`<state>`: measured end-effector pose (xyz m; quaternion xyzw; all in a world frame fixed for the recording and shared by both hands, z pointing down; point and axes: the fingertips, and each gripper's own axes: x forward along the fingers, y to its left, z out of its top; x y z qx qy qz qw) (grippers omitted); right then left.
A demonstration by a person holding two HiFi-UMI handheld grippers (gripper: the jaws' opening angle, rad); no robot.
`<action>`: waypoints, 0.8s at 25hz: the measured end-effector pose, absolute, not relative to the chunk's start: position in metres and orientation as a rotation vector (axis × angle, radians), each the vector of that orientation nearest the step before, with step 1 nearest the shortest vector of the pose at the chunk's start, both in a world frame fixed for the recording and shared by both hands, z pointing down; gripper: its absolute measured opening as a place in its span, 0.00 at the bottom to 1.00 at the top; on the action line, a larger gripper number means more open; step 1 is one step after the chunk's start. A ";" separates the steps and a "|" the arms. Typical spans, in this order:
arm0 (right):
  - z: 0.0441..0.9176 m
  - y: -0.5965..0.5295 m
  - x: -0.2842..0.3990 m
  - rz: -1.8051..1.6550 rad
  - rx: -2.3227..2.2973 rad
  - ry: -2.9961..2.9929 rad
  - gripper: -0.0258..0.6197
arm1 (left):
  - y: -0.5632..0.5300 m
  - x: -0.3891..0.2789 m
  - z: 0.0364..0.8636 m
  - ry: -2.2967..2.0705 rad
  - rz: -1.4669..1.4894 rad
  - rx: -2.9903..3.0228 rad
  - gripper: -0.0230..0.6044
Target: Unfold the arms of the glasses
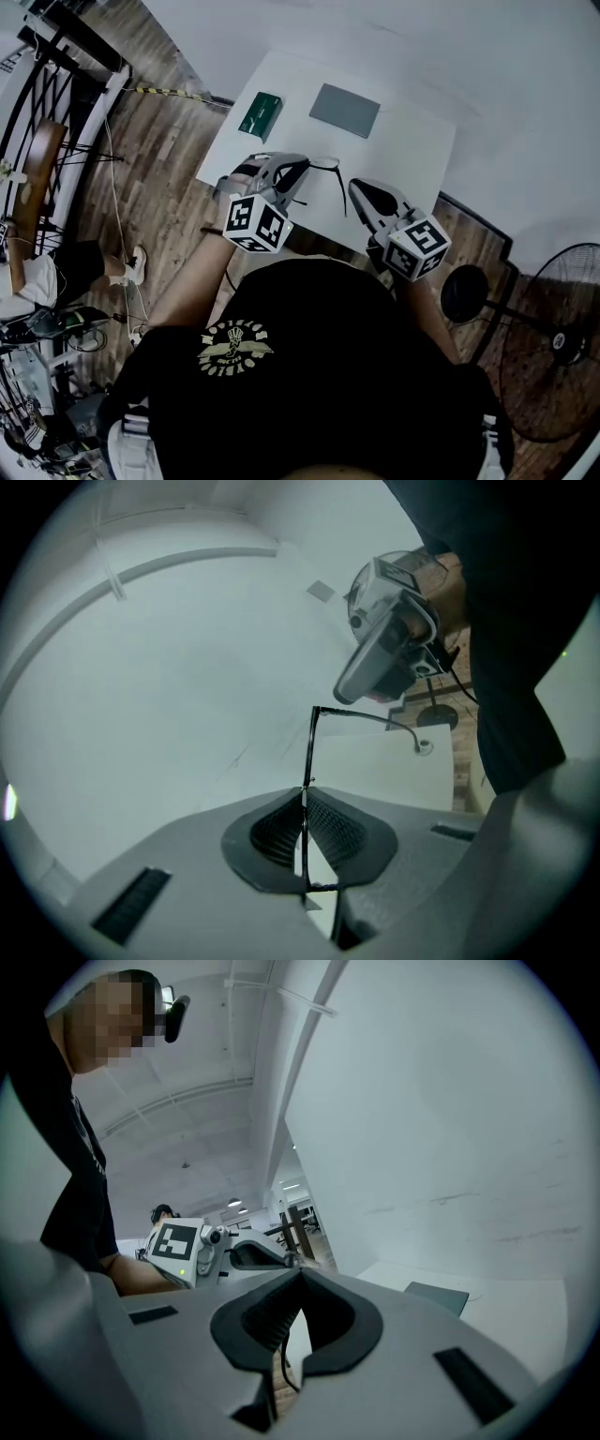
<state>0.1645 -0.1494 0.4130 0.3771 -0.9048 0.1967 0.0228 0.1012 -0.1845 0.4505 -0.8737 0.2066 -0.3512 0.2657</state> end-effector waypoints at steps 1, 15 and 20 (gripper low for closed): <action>0.412 -0.150 0.167 0.614 1.179 -2.803 0.04 | -0.183 0.100 0.451 0.548 -0.968 -2.340 0.07; 0.397 -0.180 0.210 0.433 1.570 -2.787 0.04 | -0.255 0.059 0.466 1.223 -0.310 -3.204 0.07; 0.385 -0.202 0.223 0.311 1.777 -2.680 0.04 | -0.287 0.040 0.460 1.273 -0.154 -3.227 0.07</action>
